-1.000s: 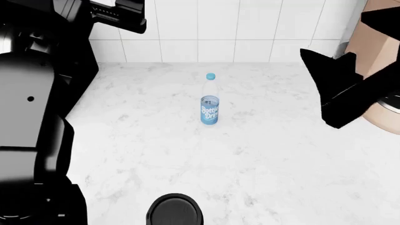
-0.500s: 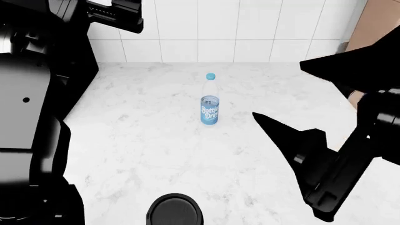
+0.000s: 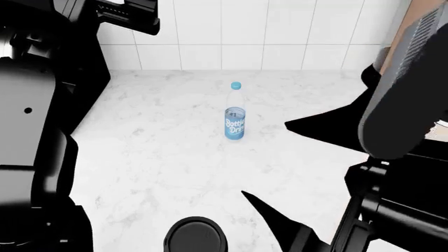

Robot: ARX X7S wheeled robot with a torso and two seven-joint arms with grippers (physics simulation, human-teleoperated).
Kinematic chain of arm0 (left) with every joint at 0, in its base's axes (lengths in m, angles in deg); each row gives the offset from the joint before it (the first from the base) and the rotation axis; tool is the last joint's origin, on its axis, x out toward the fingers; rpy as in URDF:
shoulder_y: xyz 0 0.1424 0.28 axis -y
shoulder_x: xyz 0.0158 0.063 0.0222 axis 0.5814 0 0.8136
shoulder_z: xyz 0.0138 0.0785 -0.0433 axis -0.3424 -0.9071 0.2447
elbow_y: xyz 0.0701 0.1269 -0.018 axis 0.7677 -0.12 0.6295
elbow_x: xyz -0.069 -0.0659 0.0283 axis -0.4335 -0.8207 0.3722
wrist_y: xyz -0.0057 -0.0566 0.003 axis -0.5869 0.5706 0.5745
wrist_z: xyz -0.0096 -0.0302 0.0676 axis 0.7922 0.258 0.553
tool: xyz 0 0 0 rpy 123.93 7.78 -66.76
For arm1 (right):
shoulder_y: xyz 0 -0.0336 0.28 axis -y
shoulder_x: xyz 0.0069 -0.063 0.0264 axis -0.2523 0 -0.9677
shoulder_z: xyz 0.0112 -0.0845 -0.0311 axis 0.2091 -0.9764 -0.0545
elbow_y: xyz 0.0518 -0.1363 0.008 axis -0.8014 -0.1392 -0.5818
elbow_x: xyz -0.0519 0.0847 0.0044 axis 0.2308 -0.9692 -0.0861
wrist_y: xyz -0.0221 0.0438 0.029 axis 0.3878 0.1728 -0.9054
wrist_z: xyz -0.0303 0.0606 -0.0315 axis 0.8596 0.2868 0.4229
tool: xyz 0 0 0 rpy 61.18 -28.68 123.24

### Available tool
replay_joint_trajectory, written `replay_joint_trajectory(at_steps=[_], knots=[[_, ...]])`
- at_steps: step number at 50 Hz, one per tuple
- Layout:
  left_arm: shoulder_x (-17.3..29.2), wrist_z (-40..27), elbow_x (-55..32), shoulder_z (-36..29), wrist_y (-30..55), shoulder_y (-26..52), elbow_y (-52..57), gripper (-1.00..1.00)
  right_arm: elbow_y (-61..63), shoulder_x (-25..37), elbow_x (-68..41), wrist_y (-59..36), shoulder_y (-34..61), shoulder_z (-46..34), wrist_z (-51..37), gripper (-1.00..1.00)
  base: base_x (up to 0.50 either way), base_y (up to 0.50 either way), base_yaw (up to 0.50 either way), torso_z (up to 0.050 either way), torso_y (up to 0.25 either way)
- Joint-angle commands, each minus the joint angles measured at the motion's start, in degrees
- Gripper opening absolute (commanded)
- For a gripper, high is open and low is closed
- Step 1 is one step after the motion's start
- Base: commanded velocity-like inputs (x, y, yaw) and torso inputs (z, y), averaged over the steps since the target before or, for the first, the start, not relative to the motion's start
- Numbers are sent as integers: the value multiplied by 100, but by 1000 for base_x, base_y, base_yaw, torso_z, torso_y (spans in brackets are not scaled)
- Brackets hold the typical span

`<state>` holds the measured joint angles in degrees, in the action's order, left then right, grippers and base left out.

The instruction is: Move the drinks to the dining counter.

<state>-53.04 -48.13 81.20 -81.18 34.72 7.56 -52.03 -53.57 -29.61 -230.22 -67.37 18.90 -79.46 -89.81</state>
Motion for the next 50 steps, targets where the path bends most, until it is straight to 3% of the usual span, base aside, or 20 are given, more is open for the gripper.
replay_joint_trajectory(at_steps=[1,10,27,50], knots=[[17,-26,-23,-28,-10,24,-32,100,345,-147,32,160,-314,-90,70,100,0,0,0,0,0],[9,-48,-58,-25,-10,10,-29,100,644,-154,103,324,-733,-116,99,100,0,0,0,0,0],[41,-81,-104,-34,-18,-14,-1,100,951,-419,-293,910,-259,-366,-26,100,0,0,0,0,0],[47,-133,-179,-25,-76,-23,-47,100,1123,-421,-232,1083,-529,-398,86,100,0,0,0,0,0]])
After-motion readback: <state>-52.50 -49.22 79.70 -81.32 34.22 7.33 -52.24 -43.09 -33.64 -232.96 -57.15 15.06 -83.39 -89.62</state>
